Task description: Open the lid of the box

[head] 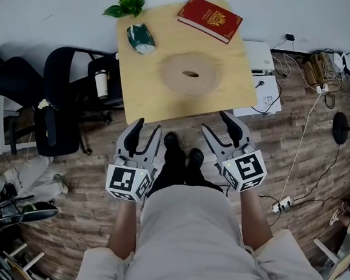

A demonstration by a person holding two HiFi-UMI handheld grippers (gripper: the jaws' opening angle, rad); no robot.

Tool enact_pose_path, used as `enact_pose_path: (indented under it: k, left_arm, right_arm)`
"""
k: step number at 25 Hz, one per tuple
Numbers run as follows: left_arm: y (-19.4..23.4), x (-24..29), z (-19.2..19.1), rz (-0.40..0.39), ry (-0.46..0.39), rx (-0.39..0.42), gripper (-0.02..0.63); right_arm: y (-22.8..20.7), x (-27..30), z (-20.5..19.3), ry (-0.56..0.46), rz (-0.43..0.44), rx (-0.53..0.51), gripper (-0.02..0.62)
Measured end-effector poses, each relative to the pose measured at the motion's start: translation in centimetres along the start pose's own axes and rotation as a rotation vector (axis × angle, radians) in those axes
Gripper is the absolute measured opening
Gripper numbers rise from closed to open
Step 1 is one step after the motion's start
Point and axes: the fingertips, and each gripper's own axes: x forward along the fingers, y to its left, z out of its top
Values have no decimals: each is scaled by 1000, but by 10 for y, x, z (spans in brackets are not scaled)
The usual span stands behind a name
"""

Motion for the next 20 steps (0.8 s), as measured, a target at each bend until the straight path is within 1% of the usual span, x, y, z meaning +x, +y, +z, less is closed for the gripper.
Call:
enact_pose_path:
  k: [5,13,20]
  left_arm:
    - [14,25,6,-31,5,4,173]
    - [35,61,11,-96,27,15,173]
    - [59,84,7,-135,52,7,173]
  right_arm:
    - [-13,27,3,22,-23,-25,230]
    - [-26,67,-2,92,-51,-67,233]
    - [-23,99,-10,155,-56,-108,244]
